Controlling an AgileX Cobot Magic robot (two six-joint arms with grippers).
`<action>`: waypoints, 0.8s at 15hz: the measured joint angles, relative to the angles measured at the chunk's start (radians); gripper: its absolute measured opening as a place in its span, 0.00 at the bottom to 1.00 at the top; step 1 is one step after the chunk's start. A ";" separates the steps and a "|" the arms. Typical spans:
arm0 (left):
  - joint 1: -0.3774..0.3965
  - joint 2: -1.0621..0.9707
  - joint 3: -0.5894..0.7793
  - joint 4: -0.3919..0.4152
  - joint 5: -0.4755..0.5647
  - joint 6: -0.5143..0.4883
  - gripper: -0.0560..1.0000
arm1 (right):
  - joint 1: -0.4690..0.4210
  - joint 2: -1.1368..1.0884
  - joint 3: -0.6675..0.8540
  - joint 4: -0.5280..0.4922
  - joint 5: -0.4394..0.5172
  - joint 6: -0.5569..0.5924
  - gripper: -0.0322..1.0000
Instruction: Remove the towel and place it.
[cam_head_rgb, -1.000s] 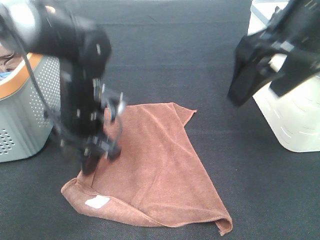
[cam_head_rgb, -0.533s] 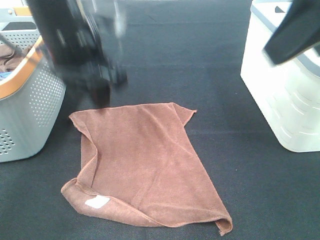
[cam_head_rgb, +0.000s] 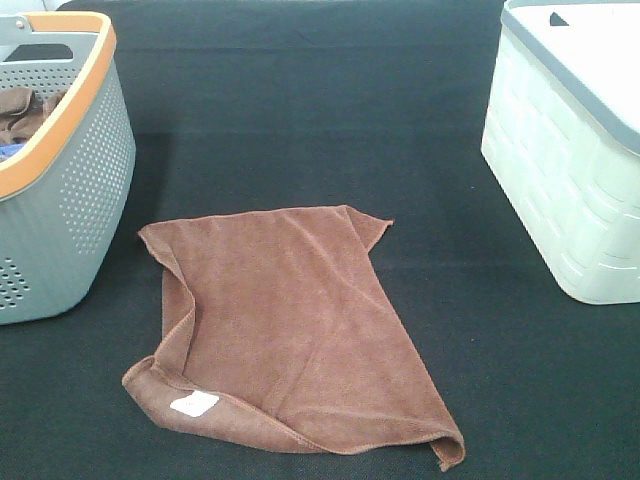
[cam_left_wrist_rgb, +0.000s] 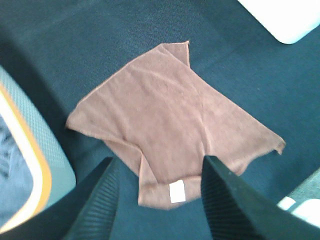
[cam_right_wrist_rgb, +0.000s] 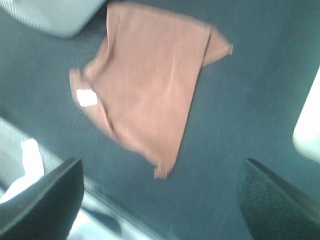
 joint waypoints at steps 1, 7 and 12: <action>0.000 -0.063 0.065 0.000 0.000 -0.018 0.52 | 0.000 -0.045 0.073 0.000 0.001 0.000 0.80; 0.000 -0.386 0.527 -0.002 0.002 -0.080 0.52 | 0.000 -0.256 0.431 -0.004 0.004 0.000 0.80; 0.000 -0.717 0.847 0.020 0.003 -0.096 0.52 | 0.000 -0.370 0.518 -0.077 -0.004 0.001 0.80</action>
